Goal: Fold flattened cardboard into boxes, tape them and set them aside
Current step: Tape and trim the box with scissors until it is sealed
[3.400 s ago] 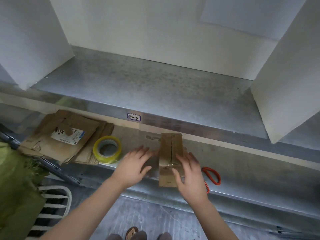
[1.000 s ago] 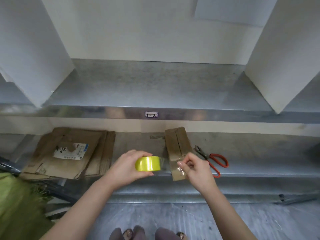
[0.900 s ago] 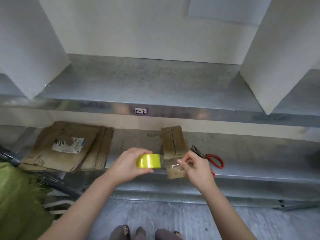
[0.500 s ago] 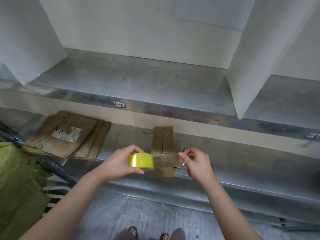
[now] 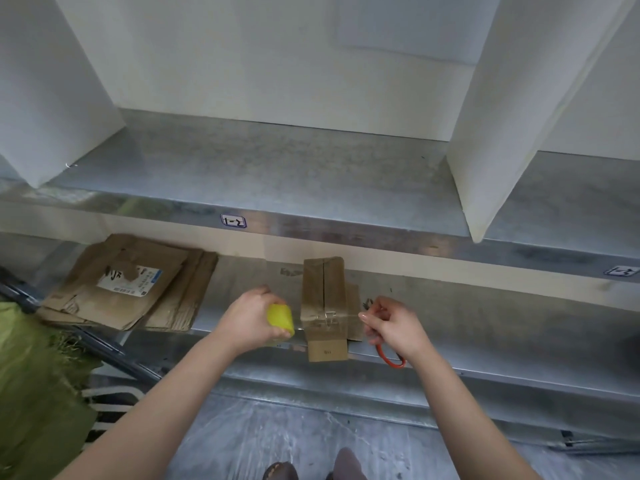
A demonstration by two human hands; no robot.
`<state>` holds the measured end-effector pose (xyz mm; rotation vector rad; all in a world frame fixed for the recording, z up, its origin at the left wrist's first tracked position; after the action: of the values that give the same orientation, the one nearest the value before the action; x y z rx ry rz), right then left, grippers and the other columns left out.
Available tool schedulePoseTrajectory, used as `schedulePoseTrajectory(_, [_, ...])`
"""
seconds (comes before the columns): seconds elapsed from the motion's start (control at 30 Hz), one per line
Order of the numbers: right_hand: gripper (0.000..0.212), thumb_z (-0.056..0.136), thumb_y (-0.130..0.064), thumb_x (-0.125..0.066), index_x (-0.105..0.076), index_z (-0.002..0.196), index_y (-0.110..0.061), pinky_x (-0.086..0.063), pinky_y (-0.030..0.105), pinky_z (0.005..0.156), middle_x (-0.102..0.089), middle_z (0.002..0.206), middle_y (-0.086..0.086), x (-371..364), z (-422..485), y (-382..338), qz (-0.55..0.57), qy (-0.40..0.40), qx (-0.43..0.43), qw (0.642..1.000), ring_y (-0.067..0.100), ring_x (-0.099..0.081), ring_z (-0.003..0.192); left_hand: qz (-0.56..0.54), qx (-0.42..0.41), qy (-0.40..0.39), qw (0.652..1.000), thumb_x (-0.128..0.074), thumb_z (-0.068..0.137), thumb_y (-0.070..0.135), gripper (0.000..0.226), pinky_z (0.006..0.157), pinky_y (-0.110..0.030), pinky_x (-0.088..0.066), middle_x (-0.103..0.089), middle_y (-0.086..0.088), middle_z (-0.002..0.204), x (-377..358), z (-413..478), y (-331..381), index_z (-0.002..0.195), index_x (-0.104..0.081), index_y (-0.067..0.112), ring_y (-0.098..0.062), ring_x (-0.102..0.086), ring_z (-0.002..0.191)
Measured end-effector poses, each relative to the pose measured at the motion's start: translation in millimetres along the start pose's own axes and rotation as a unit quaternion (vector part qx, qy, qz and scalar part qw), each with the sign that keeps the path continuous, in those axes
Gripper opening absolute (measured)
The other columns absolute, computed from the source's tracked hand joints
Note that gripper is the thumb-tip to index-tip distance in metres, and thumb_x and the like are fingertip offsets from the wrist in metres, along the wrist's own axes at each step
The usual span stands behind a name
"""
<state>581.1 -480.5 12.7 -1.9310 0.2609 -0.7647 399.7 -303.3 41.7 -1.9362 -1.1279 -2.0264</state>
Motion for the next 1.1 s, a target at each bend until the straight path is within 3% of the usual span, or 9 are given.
schedulePoseTrajectory(0.2, [0.019,0.091,-0.018,-0.066,-0.061,0.092,0.001,-0.057,0.024,0.059,-0.068,0.073,0.009,-6,15,4,-0.036,-0.008,-0.014,0.999,0.018,-0.067,0.066,0.000,0.017,-0.026,1.000,-0.083,0.062,0.049,0.058,0.086,-0.025,-0.042,-0.053,0.001,0.102,-14,5,-10,0.112,-0.067,0.023,-0.019,-0.054,0.103])
schedulePoseTrajectory(0.4, [0.018,0.091,-0.021,-0.067,-0.062,0.090,-0.004,-0.052,0.020,0.055,-0.069,0.070,0.005,-12,27,6,-0.049,-0.019,-0.027,0.998,0.012,-0.066,0.059,-0.006,0.043,-0.037,0.998,-0.081,0.063,0.052,0.061,0.086,-0.026,-0.044,-0.050,0.004,0.101,-25,6,-23,0.115,-0.065,0.024,-0.017,-0.053,0.103])
schedulePoseTrajectory(0.67, [0.015,0.091,-0.025,-0.066,-0.061,0.084,-0.012,-0.058,0.032,0.065,-0.068,0.067,0.002,-20,45,24,-0.053,-0.020,-0.047,0.997,0.017,-0.065,0.063,-0.031,0.059,-0.039,0.997,-0.080,0.065,0.049,0.058,0.086,-0.028,-0.045,-0.049,0.005,0.103,-41,14,-29,0.115,-0.063,0.026,-0.018,-0.054,0.103])
schedulePoseTrajectory(0.77, [0.015,0.092,-0.027,-0.062,-0.058,0.082,-0.017,-0.055,0.042,0.070,-0.061,0.063,-0.004,-23,49,40,-0.053,-0.008,-0.047,0.997,0.016,-0.057,0.060,-0.044,0.040,-0.025,0.998,-0.075,0.071,0.044,0.062,0.087,-0.033,-0.047,-0.052,0.003,0.117,-47,16,-18,0.127,-0.051,0.031,-0.020,-0.054,0.108])
schedulePoseTrajectory(0.87, [0.014,0.094,-0.025,-0.060,-0.056,0.084,-0.016,-0.053,0.045,0.067,-0.059,0.066,-0.001,-28,48,50,-0.006,0.014,-0.049,0.999,0.018,-0.056,0.061,0.013,0.006,-0.032,0.999,-0.064,0.081,0.046,0.067,0.084,-0.035,-0.049,-0.048,0.004,0.125,-52,15,-10,0.138,-0.029,0.043,-0.021,-0.052,0.109])
schedulePoseTrajectory(1.0, [0.003,0.095,-0.023,-0.058,-0.057,0.095,-0.020,-0.048,0.033,0.061,-0.064,0.085,0.003,-41,47,50,0.033,0.018,-0.056,0.998,0.017,-0.058,0.068,0.113,-0.072,-0.031,0.991,-0.053,0.092,0.046,0.063,0.083,-0.034,-0.049,-0.046,-0.001,0.124,-58,8,8,0.139,-0.013,0.052,-0.021,-0.051,0.106])
schedulePoseTrajectory(1.1, [0.015,0.090,-0.021,-0.063,-0.053,0.098,-0.029,-0.043,0.022,0.061,-0.064,0.089,-0.002,-44,45,46,0.048,0.050,-0.046,0.997,0.013,-0.060,0.074,0.124,-0.081,-0.028,0.989,-0.049,0.095,0.044,0.058,0.087,-0.035,-0.047,-0.044,-0.006,0.129,-57,7,11,0.140,-0.014,0.057,-0.024,-0.049,0.111])
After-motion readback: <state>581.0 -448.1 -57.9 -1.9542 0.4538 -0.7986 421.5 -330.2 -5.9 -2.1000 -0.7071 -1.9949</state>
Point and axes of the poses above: each hand's wrist, its own z-axis towards the middle knuckle, its own x-axis out of the back of the hand, y = z × x, the point moved 10 cm from there along z, towards the middle knuckle
